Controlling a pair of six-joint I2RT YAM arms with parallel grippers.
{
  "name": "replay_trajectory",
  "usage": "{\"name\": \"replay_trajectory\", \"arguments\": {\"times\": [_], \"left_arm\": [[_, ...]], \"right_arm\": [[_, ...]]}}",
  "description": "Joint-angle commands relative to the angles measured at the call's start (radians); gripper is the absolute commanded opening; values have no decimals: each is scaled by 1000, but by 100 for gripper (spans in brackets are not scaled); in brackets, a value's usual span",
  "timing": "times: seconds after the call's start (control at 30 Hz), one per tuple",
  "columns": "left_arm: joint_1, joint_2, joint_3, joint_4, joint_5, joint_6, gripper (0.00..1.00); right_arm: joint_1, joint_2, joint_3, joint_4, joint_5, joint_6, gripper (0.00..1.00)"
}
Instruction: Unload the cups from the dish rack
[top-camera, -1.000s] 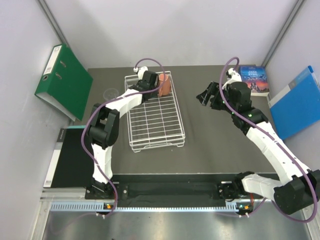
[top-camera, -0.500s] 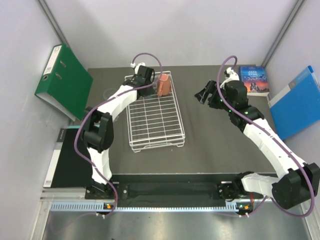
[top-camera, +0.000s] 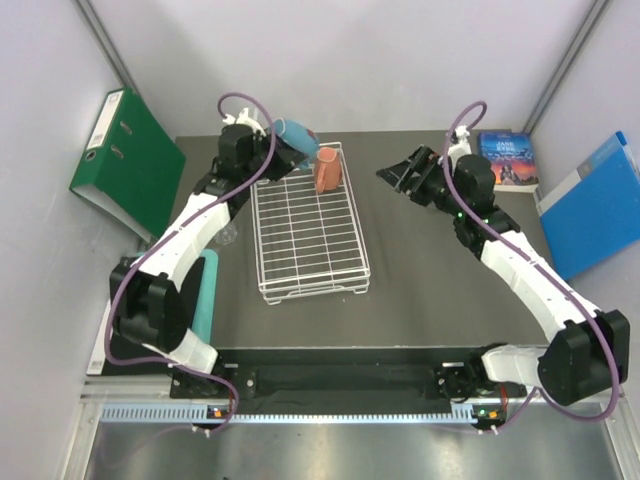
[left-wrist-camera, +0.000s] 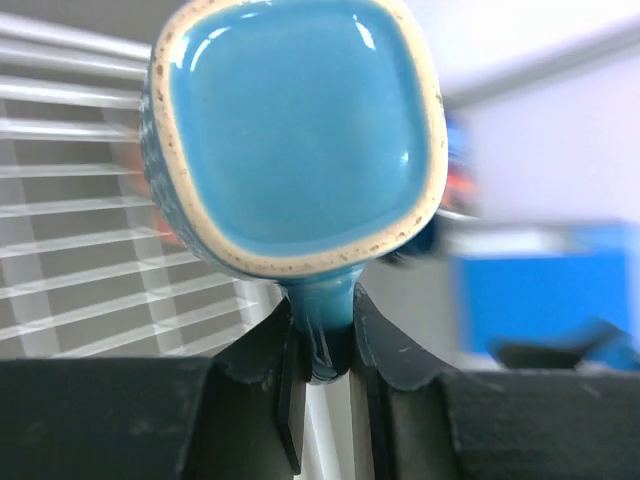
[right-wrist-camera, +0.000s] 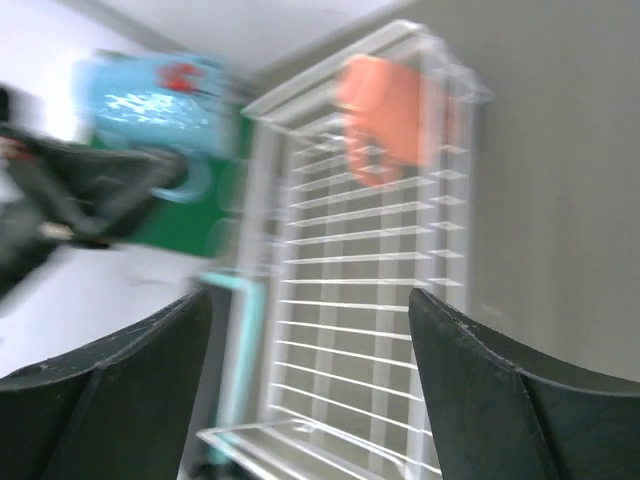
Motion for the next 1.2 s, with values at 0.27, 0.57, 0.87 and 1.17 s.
{"name": "replay_trajectory", "arguments": {"times": [0.27, 0.57, 0.87, 1.17], "left_arm": [[34, -55, -411, 1288, 596, -748, 0], [-35, -119, -471, 1235, 627, -712, 0], [-105, -161, -505, 1183, 635, -661, 0], [-158, -156, -508, 1120, 650, -597, 0]], "right_arm": [[-8, 78, -123, 821, -412, 445, 74], [41, 102, -51, 775, -411, 387, 74], [59, 151, 26, 764, -411, 364, 73], [115, 233, 70, 773, -439, 375, 45]]}}
